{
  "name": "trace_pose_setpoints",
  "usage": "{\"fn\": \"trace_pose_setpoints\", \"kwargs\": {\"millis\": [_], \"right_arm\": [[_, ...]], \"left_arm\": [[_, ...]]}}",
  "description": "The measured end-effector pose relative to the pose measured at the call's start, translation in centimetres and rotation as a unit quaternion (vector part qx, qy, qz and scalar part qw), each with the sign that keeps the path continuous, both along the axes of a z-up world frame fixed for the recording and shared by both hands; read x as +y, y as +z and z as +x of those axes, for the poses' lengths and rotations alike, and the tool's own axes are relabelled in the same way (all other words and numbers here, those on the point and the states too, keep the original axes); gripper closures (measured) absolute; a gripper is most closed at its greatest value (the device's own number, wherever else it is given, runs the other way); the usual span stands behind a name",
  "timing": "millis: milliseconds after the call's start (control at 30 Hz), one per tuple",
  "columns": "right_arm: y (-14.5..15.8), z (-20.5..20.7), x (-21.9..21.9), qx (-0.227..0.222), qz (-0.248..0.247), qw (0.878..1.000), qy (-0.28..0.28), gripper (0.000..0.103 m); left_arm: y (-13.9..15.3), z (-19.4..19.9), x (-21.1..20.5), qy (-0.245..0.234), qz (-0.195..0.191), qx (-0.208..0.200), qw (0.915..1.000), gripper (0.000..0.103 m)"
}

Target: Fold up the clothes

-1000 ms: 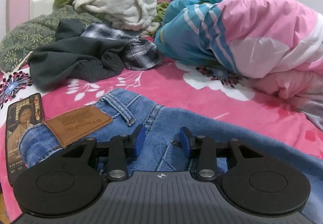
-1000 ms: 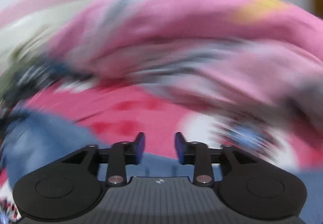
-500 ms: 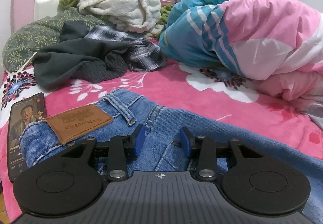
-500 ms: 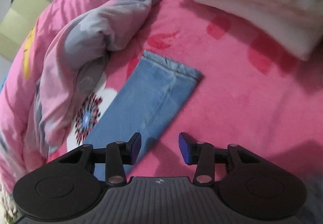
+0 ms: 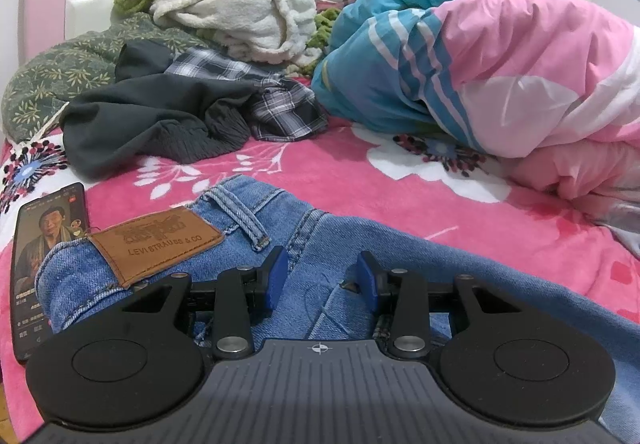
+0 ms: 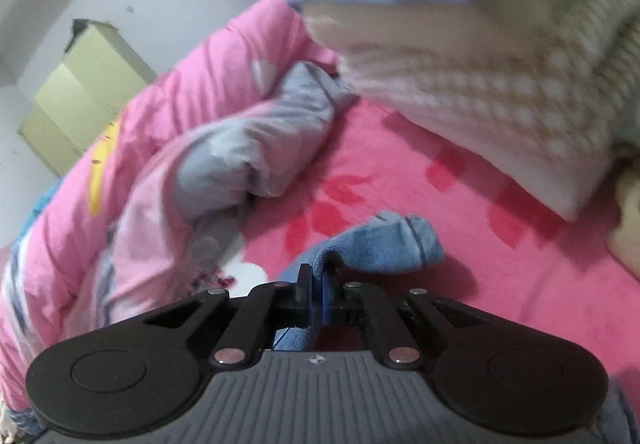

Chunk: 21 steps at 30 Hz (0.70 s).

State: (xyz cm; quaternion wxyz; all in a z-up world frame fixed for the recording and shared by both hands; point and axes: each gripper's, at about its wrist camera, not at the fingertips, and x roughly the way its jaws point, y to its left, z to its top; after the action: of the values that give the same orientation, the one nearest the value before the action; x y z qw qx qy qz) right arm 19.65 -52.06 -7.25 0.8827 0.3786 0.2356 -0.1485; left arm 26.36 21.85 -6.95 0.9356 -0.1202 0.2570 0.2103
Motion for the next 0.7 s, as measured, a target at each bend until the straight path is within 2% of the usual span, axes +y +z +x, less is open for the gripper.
{"fn": "trace_pose_setpoints", "kwargs": {"millis": [167,233,267,300,433,500,600,700], "right_arm": [[-4.2,0.8,-1.9,0.075,0.046,0.996,0.01,0.096],[-3.7,-0.2,-2.6,0.074,0.061,0.995,0.01,0.084],[-3.1,-0.6,-2.6,0.083,0.054,0.995,0.005,0.074],[-2.2,-1.1,-2.4,0.098,0.032,0.995,0.001,0.061],[1.4,-2.5,0.7,0.134,-0.083,0.987,0.042,0.06],[3.2,-1.8,3.2,0.113,-0.137,0.979,0.1,0.06],[5.3,0.6,6.6,0.077,-0.215,0.958,0.175,0.057],[5.5,4.9,8.2,0.064,-0.264,0.932,0.239,0.056]], "left_arm": [[0.0,-0.1,0.1,-0.001,-0.002,-0.002,1.0,0.064],[0.0,-0.1,0.1,-0.002,-0.004,-0.002,1.0,0.064],[0.0,-0.1,0.1,-0.002,-0.004,-0.002,1.0,0.064],[0.0,-0.1,0.1,-0.002,-0.005,-0.002,1.0,0.064],[0.0,0.0,0.1,0.0,-0.004,-0.001,1.0,0.064],[0.0,0.0,0.0,0.0,-0.002,0.0,1.0,0.064],[0.0,0.0,0.0,0.0,0.0,0.0,1.0,0.064],[0.0,0.0,0.0,-0.001,0.001,0.0,1.0,0.064]]}}
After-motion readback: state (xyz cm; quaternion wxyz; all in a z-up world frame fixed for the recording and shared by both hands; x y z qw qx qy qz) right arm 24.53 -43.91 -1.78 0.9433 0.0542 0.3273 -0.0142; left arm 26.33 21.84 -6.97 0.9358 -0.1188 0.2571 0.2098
